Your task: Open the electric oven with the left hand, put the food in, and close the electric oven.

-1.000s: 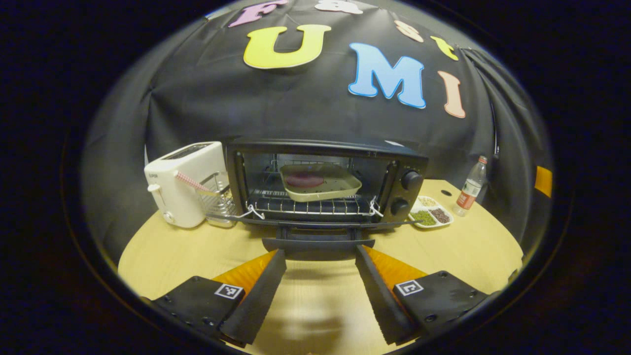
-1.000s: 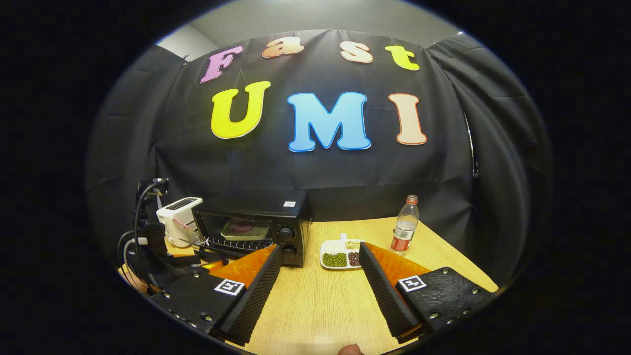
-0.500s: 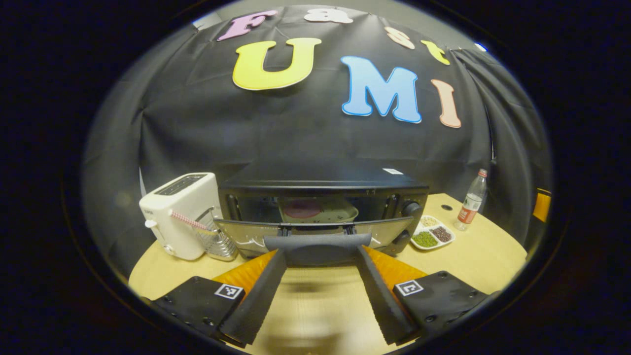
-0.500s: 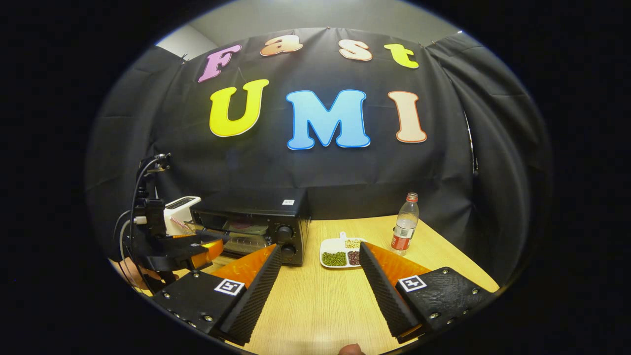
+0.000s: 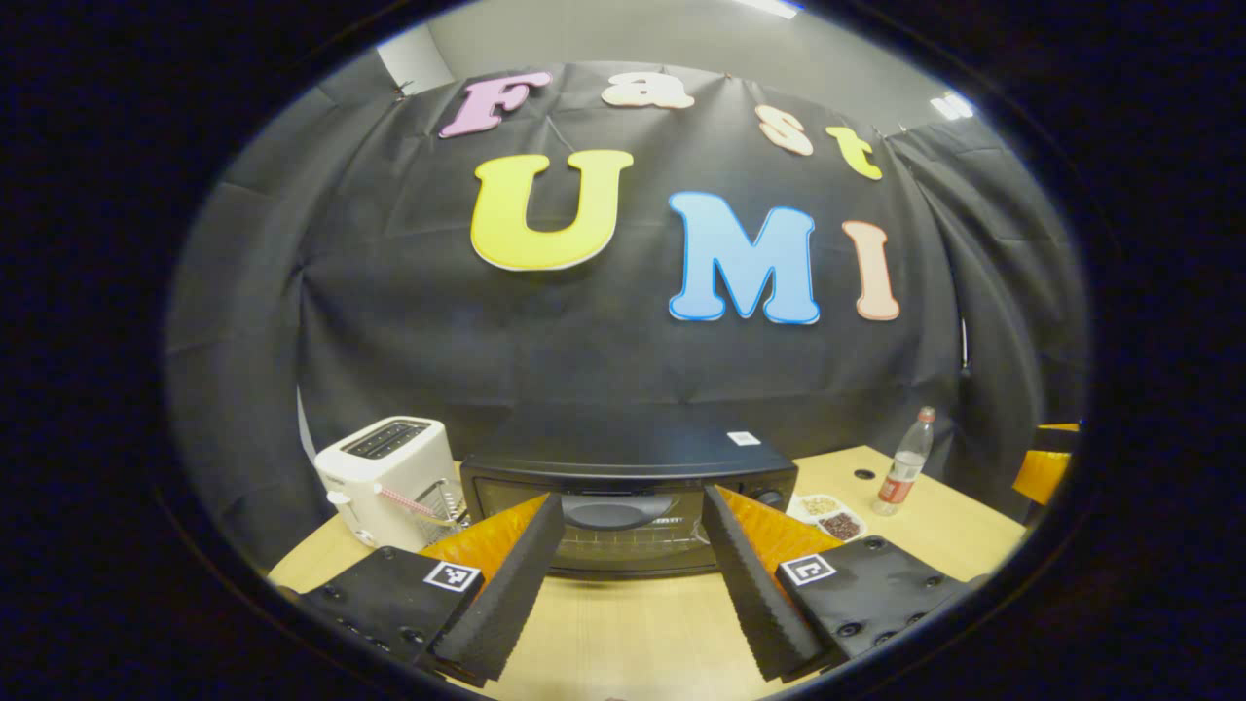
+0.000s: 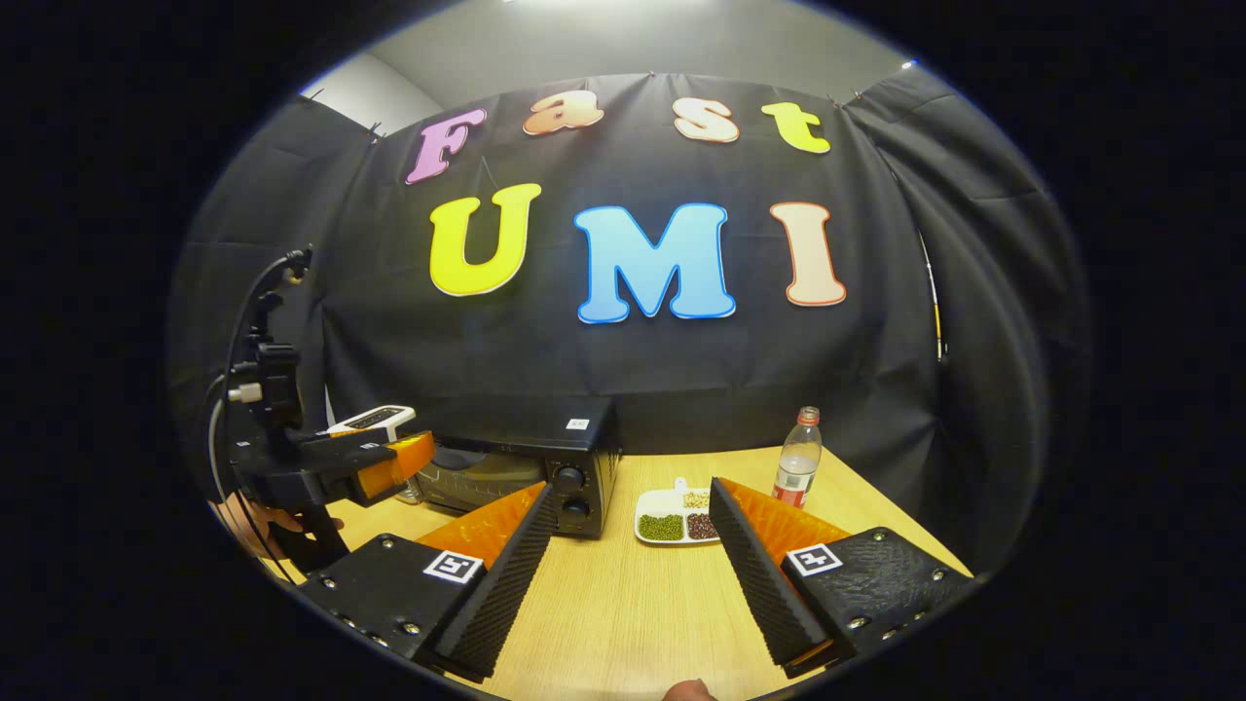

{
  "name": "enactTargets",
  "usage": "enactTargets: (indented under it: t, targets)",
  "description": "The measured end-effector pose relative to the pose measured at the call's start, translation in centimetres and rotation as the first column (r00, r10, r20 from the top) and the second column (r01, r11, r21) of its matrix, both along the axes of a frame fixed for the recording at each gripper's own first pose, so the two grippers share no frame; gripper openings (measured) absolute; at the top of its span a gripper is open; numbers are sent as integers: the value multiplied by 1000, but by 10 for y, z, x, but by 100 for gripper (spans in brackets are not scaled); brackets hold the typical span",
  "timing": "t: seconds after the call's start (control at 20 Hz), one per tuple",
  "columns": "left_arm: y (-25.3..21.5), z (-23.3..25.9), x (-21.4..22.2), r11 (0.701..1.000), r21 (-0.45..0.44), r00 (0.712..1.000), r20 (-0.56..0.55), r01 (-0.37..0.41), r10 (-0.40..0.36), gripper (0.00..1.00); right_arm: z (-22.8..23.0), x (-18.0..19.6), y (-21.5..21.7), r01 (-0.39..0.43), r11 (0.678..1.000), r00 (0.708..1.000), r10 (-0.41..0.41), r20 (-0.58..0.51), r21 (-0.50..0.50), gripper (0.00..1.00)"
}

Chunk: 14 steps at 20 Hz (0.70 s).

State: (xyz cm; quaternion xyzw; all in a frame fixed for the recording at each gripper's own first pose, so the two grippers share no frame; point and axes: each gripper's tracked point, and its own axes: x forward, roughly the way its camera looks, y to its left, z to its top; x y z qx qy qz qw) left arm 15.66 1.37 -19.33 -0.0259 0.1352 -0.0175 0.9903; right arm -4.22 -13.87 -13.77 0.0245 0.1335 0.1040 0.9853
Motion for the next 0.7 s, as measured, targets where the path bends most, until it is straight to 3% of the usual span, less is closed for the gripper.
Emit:
enactTargets:
  t: [0.2, 0.3, 0.5, 0.6, 0.65, 0.7]
  targets:
    - [-12, 61, -59, 999, 12, 995, 81, -53, 52, 100, 32, -18, -27, -27, 999, 996, 28, 88, -22, 98]
    - [-19, 85, -88, 997, 35, 992, 109, -67, 63, 92, 46, -30, -41, -36, 999, 991, 40, 127, -34, 98]
    - [-36, 111, -134, 997, 44, 990, 129, -69, 63, 100, 63, -55, -60, -58, 997, 982, 67, 176, -53, 98]
    - [-40, 125, -150, 995, 76, 985, 162, -66, 53, 100, 67, -67, -63, -55, 997, 980, 63, 190, -48, 98]
    - [-43, 130, -157, 994, 89, 984, 172, -57, 41, 92, 67, -71, -63, -53, 998, 980, 60, 190, -46, 98]
    - [-46, 133, -163, 994, 93, 984, 175, -48, 31, 100, 65, -75, -63, -51, 998, 981, 58, 184, -45, 98]
